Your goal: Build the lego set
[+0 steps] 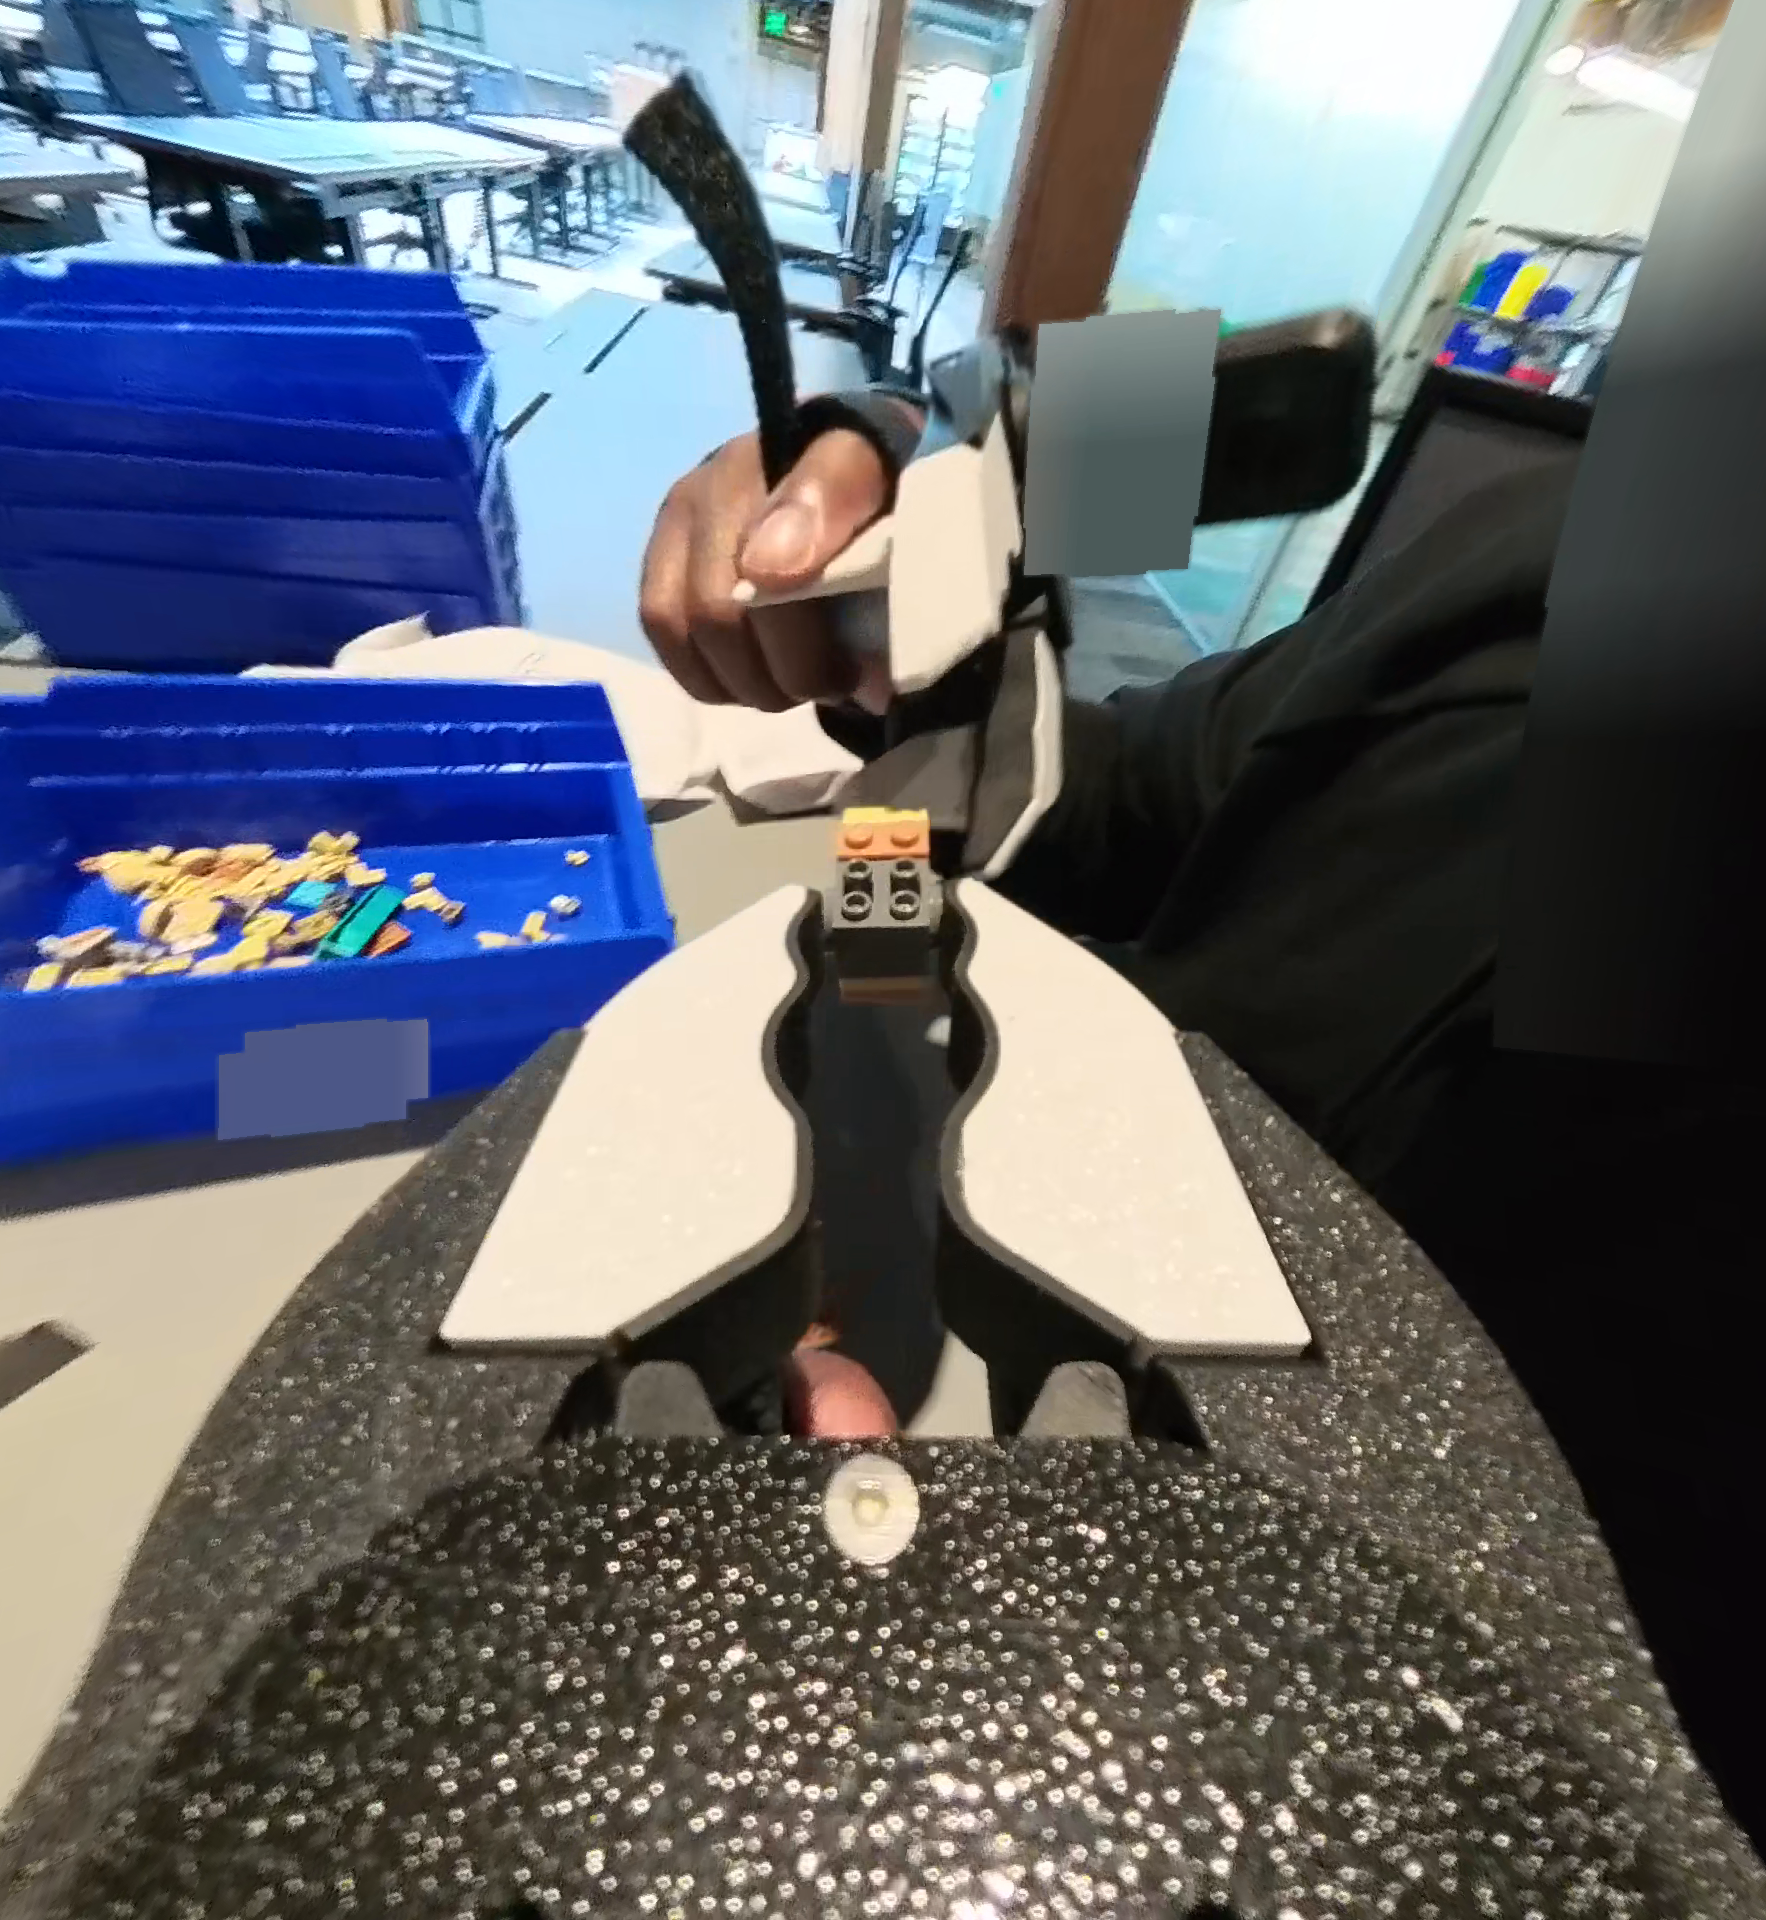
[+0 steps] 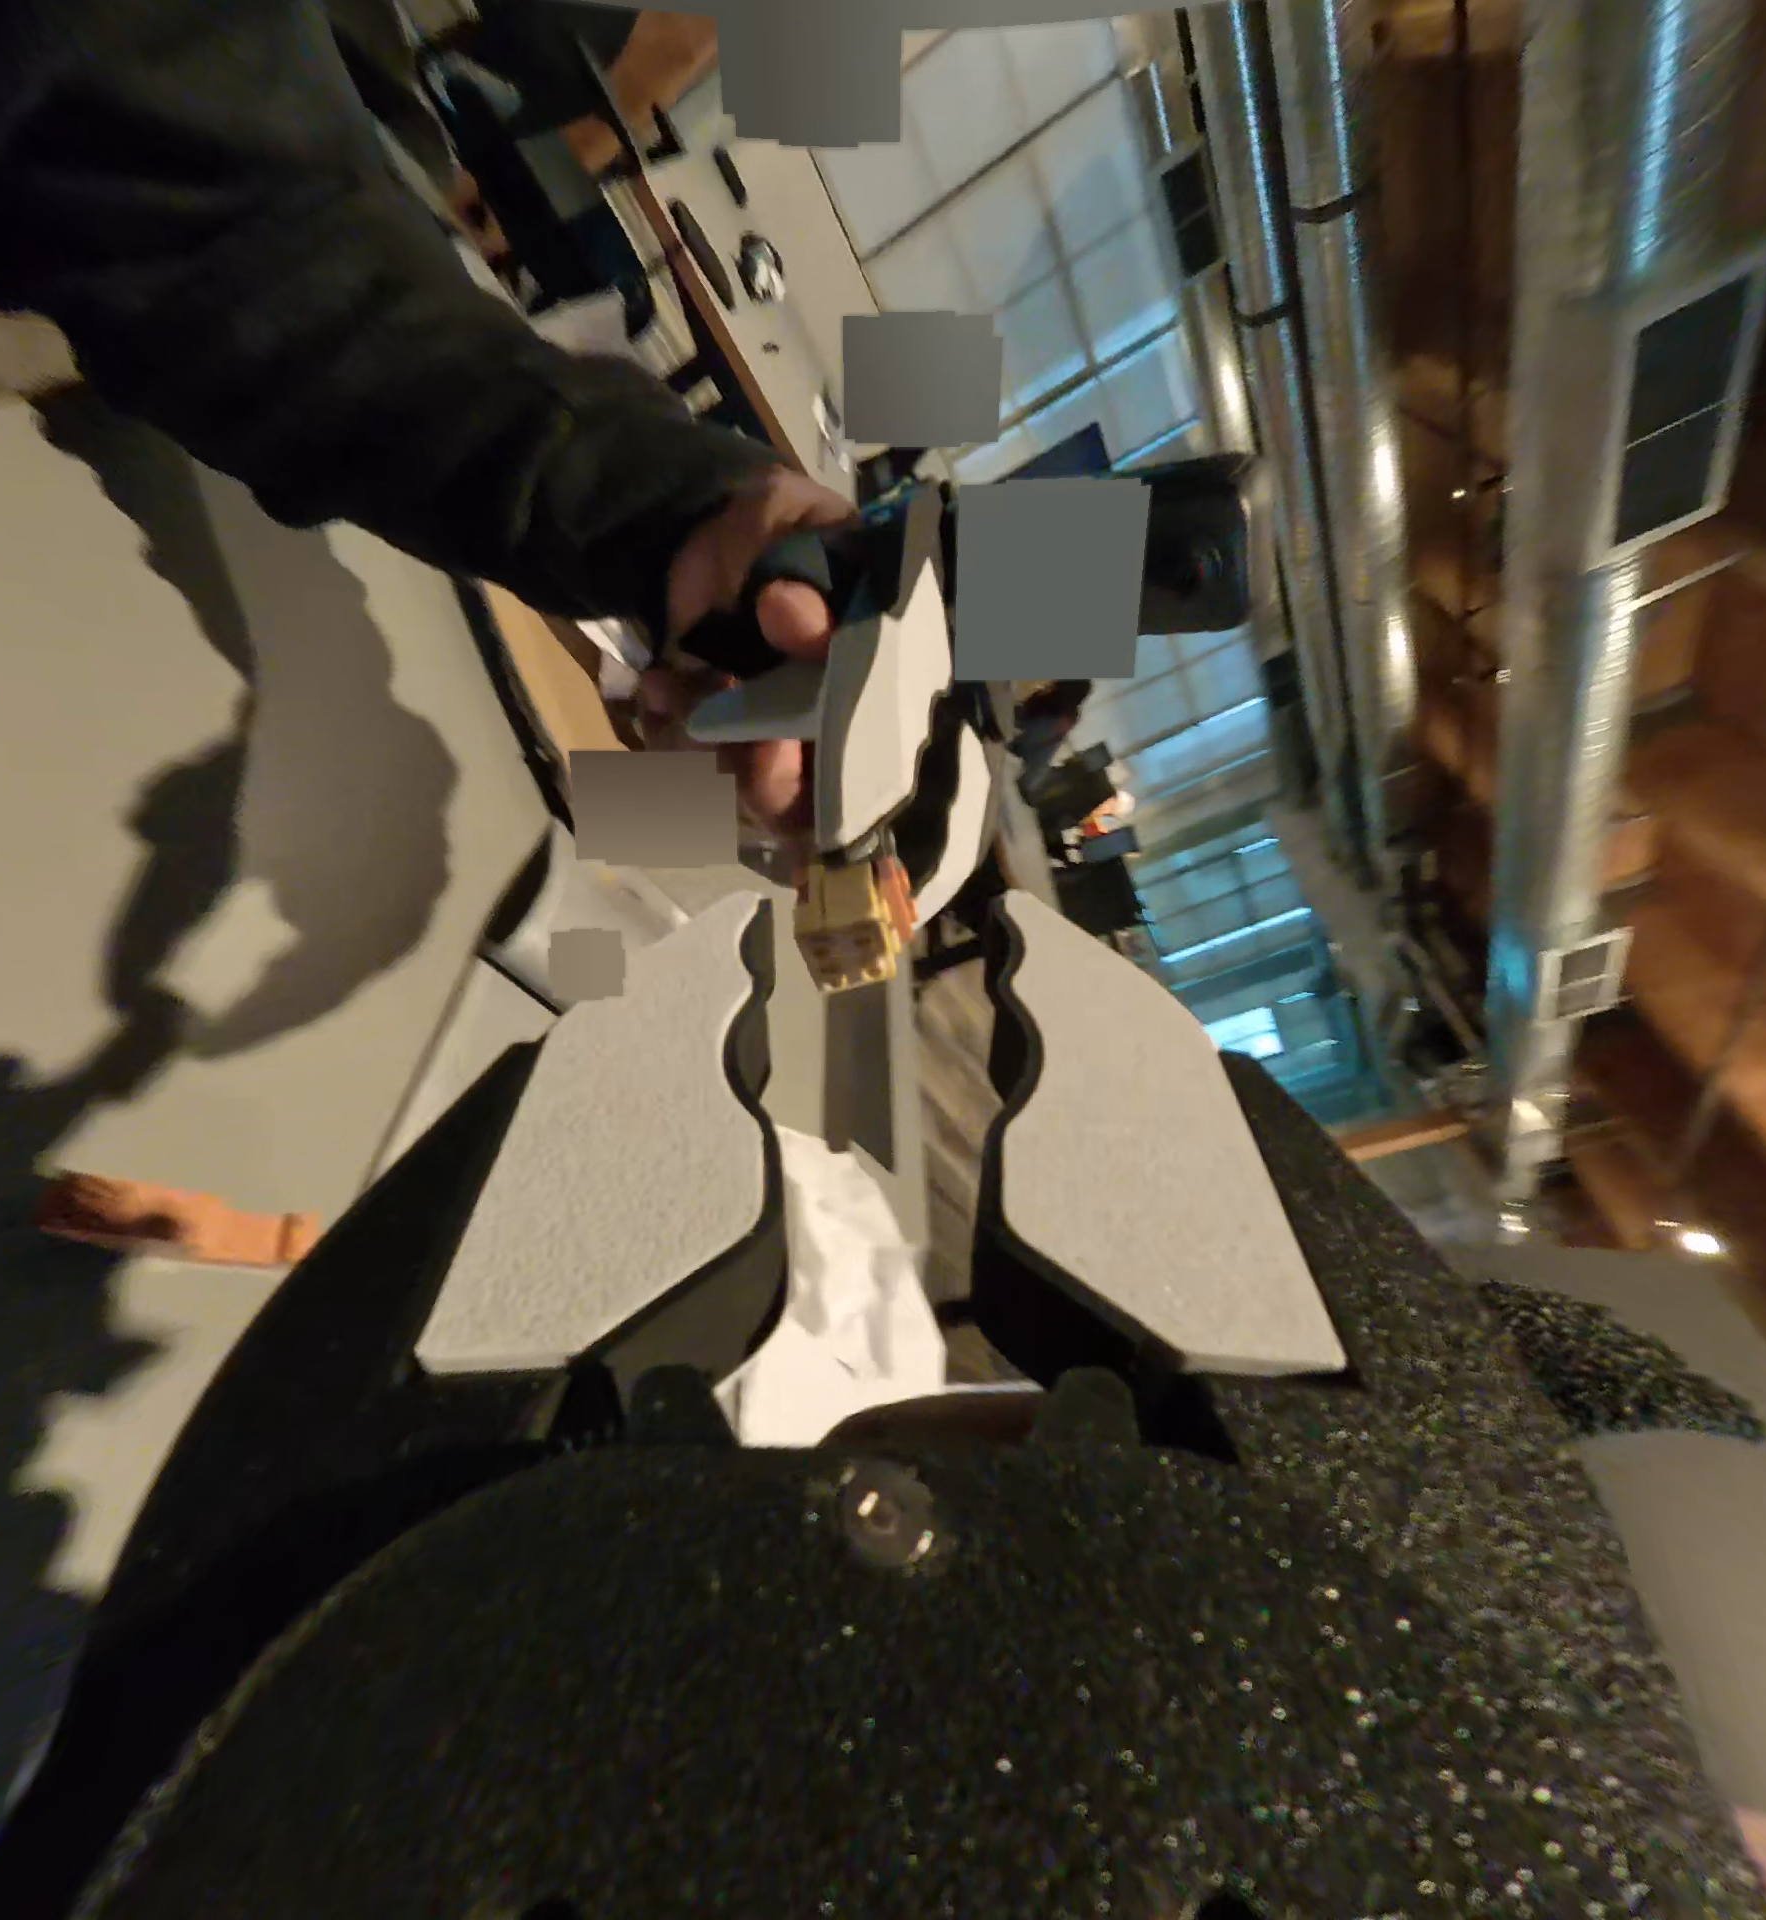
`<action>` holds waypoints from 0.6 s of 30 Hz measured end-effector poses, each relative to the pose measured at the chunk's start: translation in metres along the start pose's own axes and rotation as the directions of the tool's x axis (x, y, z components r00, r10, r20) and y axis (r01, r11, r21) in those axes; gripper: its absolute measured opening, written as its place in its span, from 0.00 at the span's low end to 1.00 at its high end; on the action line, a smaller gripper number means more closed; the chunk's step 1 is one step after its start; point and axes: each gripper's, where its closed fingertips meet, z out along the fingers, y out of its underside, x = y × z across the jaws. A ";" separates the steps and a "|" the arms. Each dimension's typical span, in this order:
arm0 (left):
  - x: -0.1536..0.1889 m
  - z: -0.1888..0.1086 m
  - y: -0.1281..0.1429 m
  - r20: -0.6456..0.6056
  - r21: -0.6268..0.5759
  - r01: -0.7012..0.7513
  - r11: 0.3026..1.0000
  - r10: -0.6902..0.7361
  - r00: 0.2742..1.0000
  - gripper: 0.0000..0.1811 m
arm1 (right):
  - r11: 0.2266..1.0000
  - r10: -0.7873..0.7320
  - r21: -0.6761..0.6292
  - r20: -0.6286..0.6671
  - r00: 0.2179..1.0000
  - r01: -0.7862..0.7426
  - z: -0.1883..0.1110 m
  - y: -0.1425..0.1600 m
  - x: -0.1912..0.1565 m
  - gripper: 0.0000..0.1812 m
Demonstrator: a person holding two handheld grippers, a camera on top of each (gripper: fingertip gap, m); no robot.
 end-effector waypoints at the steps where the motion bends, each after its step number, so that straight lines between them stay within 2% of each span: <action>1: 0.001 0.001 -0.002 -0.007 0.004 0.000 1.000 0.000 1.000 0.11 | 1.000 -0.013 -0.004 -0.001 1.000 0.013 0.000 0.001 0.000 0.22; 18: 0.002 0.003 0.002 -0.022 -0.021 0.021 1.000 -0.021 1.000 0.11 | 0.987 -0.159 -0.035 -0.024 0.987 0.158 0.016 0.007 -0.010 0.20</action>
